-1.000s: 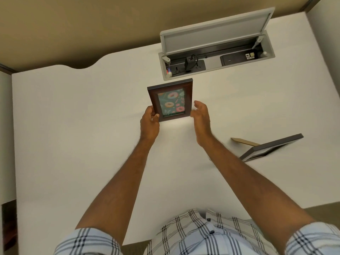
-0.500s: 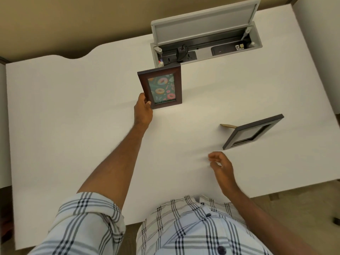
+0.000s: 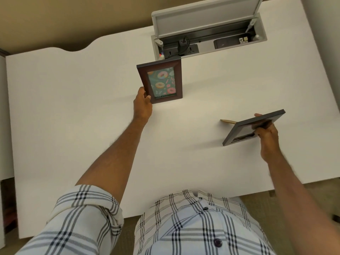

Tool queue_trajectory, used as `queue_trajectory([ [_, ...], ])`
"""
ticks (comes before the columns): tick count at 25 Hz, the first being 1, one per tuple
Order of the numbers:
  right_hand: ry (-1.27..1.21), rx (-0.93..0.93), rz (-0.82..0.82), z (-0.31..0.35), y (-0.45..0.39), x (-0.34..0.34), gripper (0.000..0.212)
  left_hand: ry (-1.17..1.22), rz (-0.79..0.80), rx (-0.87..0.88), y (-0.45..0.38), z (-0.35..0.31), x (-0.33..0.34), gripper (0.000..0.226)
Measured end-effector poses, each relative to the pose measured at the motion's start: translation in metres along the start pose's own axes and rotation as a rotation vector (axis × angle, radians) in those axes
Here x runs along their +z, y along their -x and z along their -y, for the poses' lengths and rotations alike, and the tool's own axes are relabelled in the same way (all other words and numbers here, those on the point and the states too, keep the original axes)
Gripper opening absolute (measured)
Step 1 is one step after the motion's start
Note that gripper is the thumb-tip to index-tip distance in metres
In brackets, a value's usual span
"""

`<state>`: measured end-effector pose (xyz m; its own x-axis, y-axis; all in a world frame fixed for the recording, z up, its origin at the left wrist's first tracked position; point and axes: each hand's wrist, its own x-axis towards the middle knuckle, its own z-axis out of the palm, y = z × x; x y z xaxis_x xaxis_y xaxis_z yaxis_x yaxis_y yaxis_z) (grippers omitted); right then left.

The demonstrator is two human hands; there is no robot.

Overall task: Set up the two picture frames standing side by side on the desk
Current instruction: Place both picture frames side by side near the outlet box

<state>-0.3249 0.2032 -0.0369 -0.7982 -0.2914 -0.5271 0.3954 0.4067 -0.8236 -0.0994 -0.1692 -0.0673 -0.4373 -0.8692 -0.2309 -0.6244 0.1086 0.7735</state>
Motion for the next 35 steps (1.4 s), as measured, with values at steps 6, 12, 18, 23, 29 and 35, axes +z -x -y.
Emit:
queue_trajectory([
  [6, 0.06, 0.068, 0.268, 0.017, -0.039, 0.013, 0.038, 0.022, -0.003, 0.023, 0.0, 0.001, 0.001, 0.025],
  [12, -0.05, 0.027, 0.327, 0.048, -0.072, 0.065, 0.044, 0.022, 0.003, 0.037, -0.003, 0.007, 0.002, 0.028],
  [18, -0.004, -0.034, 0.381, 0.082, -0.113, 0.11, 0.049, 0.077, 0.012, 0.057, -0.006, 0.014, 0.004, 0.031],
  [23, 0.029, -0.052, 0.383, 0.099, -0.126, 0.144, 0.052, 0.118, 0.001, 0.075, -0.005, 0.016, 0.005, 0.035],
  [29, 0.063, -0.053, 0.401, 0.105, -0.13, 0.169, 0.063, 0.148, 0.0, 0.051, -0.005, 0.017, 0.007, 0.032],
  [35, 0.105, -0.065, 0.393, 0.104, -0.131, 0.175, 0.069, 0.164, 0.025, 0.021, -0.004, 0.015, 0.005, 0.046],
])
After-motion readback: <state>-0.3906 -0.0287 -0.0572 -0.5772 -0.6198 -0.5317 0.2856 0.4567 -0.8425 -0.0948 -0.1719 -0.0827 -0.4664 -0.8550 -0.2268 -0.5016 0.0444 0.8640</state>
